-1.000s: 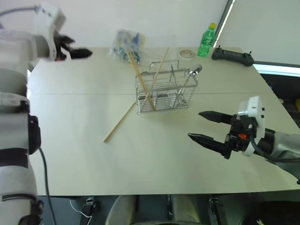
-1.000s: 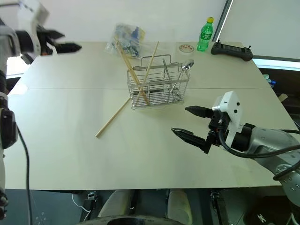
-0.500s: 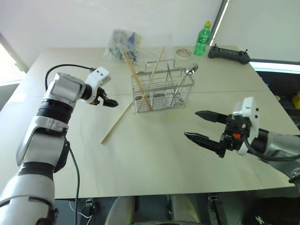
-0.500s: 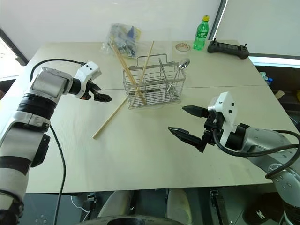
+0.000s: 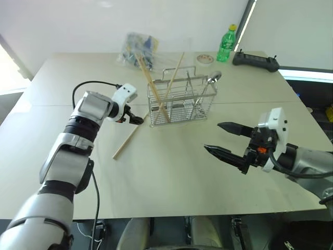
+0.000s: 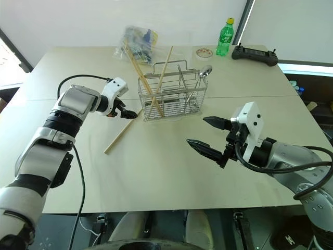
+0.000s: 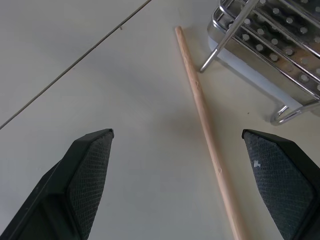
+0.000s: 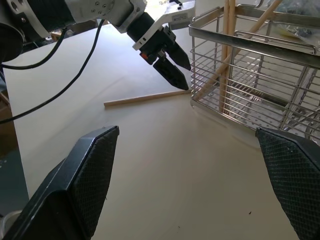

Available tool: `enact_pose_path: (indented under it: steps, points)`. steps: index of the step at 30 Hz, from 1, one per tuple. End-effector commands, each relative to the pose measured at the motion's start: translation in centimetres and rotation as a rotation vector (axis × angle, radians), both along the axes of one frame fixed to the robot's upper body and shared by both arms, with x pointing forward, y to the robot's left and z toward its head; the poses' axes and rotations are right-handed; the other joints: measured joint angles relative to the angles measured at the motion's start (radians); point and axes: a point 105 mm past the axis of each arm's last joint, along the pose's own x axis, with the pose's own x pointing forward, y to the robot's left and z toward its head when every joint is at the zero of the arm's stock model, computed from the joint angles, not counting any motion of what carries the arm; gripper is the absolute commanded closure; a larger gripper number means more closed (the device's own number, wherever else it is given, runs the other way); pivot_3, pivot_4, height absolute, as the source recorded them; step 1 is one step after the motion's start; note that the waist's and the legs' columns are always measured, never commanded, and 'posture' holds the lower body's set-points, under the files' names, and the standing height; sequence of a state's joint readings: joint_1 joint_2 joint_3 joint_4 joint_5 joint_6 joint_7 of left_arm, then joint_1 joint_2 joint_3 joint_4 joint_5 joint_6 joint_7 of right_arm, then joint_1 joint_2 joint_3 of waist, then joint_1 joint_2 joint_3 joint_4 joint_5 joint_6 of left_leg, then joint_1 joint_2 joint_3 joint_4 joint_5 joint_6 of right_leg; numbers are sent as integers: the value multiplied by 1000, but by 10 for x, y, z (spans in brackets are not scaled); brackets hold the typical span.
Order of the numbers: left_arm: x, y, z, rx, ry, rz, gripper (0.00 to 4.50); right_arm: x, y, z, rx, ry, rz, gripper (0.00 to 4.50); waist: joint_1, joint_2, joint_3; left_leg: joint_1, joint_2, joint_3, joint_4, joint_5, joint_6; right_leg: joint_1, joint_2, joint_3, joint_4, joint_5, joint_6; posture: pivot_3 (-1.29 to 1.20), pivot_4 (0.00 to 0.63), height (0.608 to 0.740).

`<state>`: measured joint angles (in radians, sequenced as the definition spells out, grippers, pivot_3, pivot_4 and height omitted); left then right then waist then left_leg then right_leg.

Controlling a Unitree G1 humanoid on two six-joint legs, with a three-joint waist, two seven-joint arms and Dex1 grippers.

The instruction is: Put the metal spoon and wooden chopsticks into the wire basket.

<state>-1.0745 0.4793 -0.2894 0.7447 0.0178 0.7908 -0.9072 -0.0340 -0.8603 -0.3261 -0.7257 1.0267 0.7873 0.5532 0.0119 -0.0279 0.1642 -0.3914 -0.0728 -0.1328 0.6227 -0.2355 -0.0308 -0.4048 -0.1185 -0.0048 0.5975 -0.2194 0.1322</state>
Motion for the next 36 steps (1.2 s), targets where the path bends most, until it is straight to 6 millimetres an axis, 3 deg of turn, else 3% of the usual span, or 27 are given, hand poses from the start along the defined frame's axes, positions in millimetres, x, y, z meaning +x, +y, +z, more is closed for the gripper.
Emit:
enact_pose_path:
  steps: [1, 12, 24, 33, 36]
  points:
    - [9, -6, 14, -15, -67, 1, 151, -5, 3, 11, 14, -56, 9, 0, 1, 0, 0, 0, 0, 0, 0, 0, 0, 0, 0, 0, 0, 0, 0, 0, 150, 719]
    - [19, -25, 7, -28, -92, -3, 151, -11, 3, 7, 0, -25, 29, 0, 1, 0, 0, 0, 0, 0, 1, 0, 0, 1, 0, 0, 0, 0, 0, 0, 150, 719]
    - [19, -23, 1, -17, -82, -7, 151, -19, 3, 1, -19, 8, 55, 0, 1, 0, 0, 0, 0, 0, 1, 0, 0, 1, 0, 0, 0, 0, 0, 0, 150, 719]
    - [20, -17, 2, -20, -87, 13, 4416, -17, 2, 4, -18, 3, 49, 0, 1, 0, 0, 0, 0, 0, 1, 0, 0, 1, 0, 0, 0, 0, 0, 0, 150, 719]
    - [20, -15, 2, -22, -85, 24, 4416, -16, 2, 5, -19, 1, 51, 0, 1, 0, 0, 0, 0, 0, 1, 0, 0, 1, 0, 0, 0, 0, 0, 0, 150, 719]
